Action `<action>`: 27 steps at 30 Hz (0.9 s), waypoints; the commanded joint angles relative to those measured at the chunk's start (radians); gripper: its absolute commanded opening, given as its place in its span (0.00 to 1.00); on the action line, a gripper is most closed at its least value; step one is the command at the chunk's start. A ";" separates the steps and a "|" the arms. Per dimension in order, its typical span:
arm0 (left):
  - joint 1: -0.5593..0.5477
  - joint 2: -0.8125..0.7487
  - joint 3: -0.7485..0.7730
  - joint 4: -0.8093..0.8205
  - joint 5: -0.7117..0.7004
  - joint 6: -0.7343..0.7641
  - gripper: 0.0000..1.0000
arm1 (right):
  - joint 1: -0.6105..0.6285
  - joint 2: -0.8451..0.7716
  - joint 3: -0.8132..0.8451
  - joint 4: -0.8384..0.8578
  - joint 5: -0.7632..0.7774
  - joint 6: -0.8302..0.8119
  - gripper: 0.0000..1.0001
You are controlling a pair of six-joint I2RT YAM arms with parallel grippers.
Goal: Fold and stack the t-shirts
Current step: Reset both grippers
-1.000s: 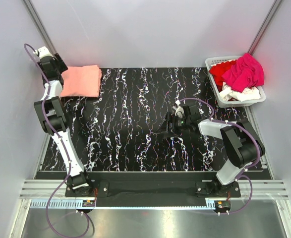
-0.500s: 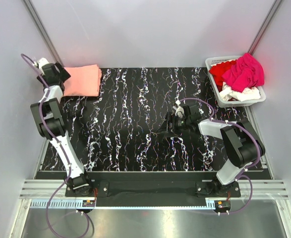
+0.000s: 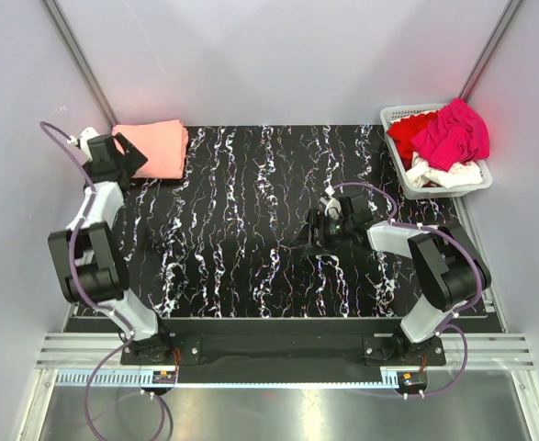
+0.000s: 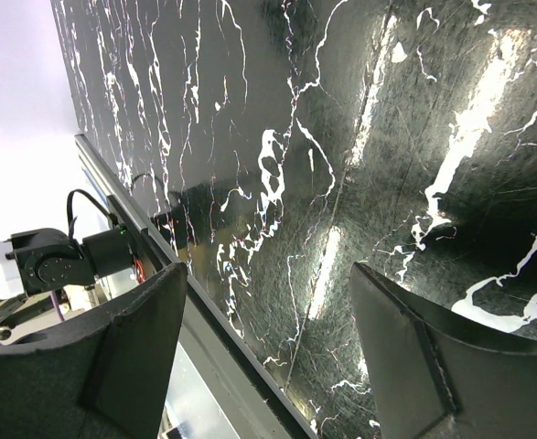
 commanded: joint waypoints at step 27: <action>-0.539 -0.812 -0.392 -0.477 0.188 0.289 0.99 | 0.024 -0.058 0.014 -0.040 0.080 -0.017 0.92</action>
